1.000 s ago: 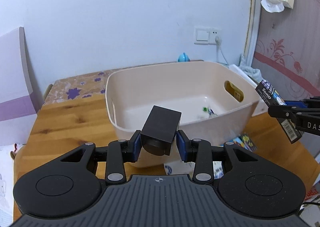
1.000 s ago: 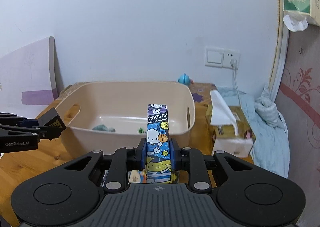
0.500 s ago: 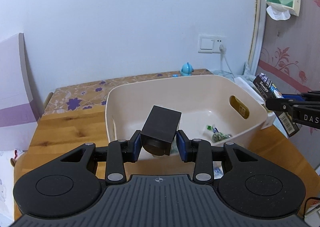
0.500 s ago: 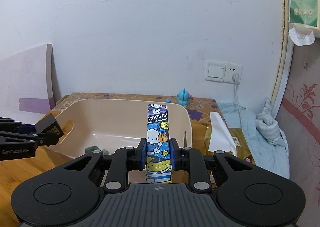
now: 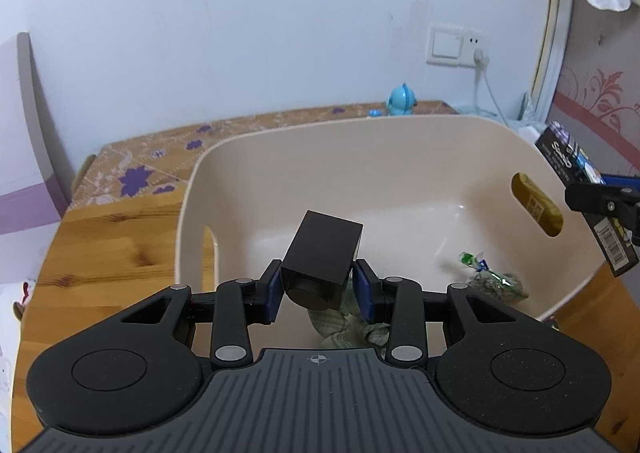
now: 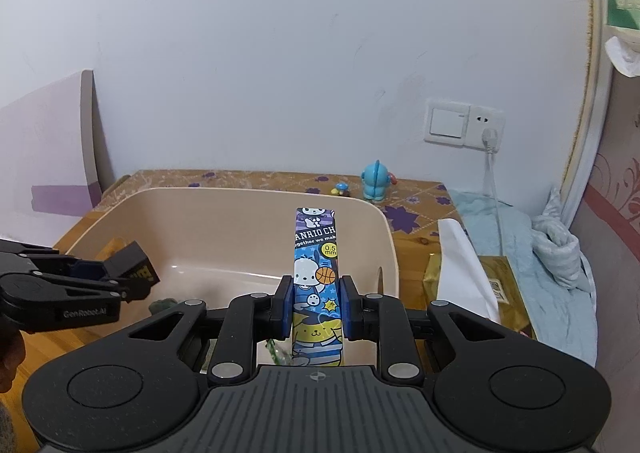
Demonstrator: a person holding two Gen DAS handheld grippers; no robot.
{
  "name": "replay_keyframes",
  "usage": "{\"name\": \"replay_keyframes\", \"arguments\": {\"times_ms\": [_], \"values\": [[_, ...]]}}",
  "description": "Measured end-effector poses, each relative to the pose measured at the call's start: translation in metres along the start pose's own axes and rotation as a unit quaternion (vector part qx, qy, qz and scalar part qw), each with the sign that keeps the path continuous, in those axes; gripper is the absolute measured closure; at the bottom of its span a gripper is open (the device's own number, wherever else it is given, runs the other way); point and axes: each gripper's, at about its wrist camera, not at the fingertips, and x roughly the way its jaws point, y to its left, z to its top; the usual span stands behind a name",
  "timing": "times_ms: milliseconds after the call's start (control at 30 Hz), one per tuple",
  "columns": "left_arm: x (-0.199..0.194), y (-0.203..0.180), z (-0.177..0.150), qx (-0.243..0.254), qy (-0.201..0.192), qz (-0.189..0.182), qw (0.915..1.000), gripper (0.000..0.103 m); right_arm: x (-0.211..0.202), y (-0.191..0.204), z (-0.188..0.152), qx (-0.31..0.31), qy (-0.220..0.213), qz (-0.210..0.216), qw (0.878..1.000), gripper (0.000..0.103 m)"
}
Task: Organize objects
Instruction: 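Lift both boxes and carry them over the beige basket, then open both grippers to drop the boxes into the basket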
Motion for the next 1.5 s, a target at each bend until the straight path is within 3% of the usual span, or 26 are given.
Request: {"name": "replay_keyframes", "arguments": {"times_ms": [200, 500, 567, 667, 733, 800, 900, 1033, 1167, 1300, 1500], "values": [[0.018, -0.007, 0.004, 0.008, 0.011, 0.02, 0.9997, 0.065, 0.023, 0.002, 0.003, -0.01, 0.023, 0.0, 1.0, 0.081], [0.037, -0.008, -0.001, 0.017, 0.051, 0.014, 0.9984, 0.064, 0.044, 0.003, -0.004, -0.013, 0.056, -0.006, 0.998, 0.08], [0.035, -0.008, -0.002, 0.013, 0.047, 0.015, 0.9987, 0.065, 0.044, 0.003, -0.005, -0.009, 0.062, 0.002, 0.998, 0.069], [0.029, -0.007, -0.002, 0.012, 0.034, 0.025, 0.9991, 0.063, 0.038, 0.002, -0.007, -0.007, 0.058, 0.003, 0.998, 0.068], [0.025, -0.008, -0.001, 0.01, 0.029, 0.021, 0.9993, 0.055, 0.032, 0.003, -0.006, -0.009, 0.05, 0.001, 0.999, 0.059], [0.02, -0.01, -0.001, 0.01, 0.026, 0.014, 0.9995, 0.049, 0.023, 0.003, -0.004, -0.009, 0.04, -0.001, 0.999, 0.039], [0.011, -0.016, -0.002, 0.021, 0.02, 0.015, 0.9995, 0.042, 0.008, 0.004, -0.003, -0.015, 0.027, -0.005, 1.0, 0.034], [-0.004, -0.018, -0.003, 0.015, 0.002, 0.023, 0.9996, 0.024, -0.008, 0.003, -0.004, -0.02, 0.02, -0.01, 1.0, 0.026], [-0.022, -0.016, -0.003, 0.011, -0.01, 0.016, 0.9998, 0.024, -0.024, 0.001, -0.005, -0.019, 0.013, -0.012, 1.0, 0.023], [-0.042, -0.014, -0.006, 0.009, -0.028, 0.018, 0.9994, 0.021, -0.033, -0.001, -0.006, -0.022, 0.003, -0.013, 1.0, 0.006], [-0.069, -0.013, -0.015, 0.012, -0.04, 0.011, 0.9991, 0.017, -0.046, 0.004, -0.02, -0.04, 0.01, -0.022, 0.999, 0.0]]}}
